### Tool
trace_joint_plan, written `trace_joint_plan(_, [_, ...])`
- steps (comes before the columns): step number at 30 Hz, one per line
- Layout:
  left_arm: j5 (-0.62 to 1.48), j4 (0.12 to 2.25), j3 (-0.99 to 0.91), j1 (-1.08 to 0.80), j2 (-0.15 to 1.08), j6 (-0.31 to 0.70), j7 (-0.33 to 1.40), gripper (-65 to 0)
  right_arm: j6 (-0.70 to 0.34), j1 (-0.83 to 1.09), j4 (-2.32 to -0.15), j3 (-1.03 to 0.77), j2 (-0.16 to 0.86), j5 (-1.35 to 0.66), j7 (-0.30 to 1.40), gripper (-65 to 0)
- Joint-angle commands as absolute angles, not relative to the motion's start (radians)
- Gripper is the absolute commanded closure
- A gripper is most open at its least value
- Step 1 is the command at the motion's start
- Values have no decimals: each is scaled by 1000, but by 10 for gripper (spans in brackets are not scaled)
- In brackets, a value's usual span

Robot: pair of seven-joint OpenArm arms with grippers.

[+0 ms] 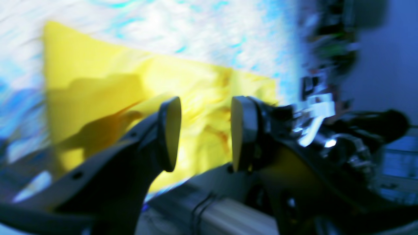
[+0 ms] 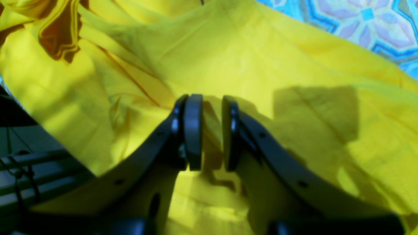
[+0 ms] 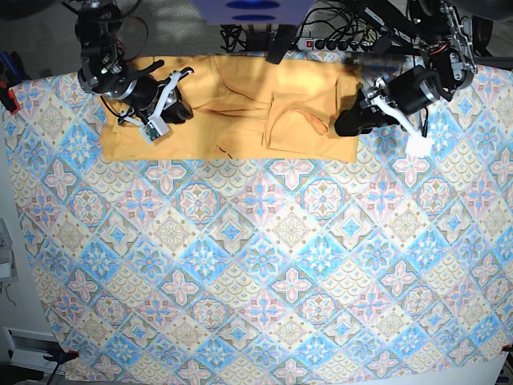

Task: Fold the T-shirt properly
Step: 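Press the folded end down with the left gripper near the shirt center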

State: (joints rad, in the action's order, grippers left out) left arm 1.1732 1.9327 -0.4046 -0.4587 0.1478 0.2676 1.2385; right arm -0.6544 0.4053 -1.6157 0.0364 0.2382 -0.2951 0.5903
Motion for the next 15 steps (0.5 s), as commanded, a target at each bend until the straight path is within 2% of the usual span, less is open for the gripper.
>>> trace_joint_plan(1, [1194, 1951, -407, -463, 165, 277, 1225, -249, -662, 403, -1635, 31, 248, -311, 570, -97])
trace_joint_plan(7, [1059, 1949, -389, -444, 168, 277, 1224, -249, -662, 403, -1635, 31, 248, -311, 570, -97])
trace_joint_plan(15, [774, 1949, -206, -401, 143, 272, 1165, -249, -662, 403, -1635, 31, 248, -311, 570, -97])
